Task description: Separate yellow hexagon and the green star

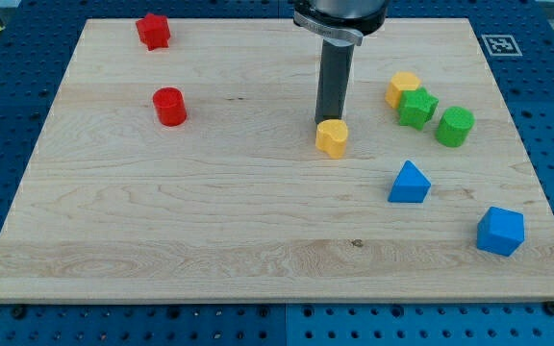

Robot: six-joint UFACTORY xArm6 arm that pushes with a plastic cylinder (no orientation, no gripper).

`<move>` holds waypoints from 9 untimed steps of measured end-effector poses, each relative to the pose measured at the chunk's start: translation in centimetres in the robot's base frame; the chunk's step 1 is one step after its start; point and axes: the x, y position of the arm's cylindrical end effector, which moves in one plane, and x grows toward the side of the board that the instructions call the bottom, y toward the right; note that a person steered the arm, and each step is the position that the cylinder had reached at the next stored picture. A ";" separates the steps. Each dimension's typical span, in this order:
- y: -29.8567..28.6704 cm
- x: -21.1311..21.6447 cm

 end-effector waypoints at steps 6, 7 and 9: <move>11.7 -12.0; 15.8 -7.4; 11.2 -4.5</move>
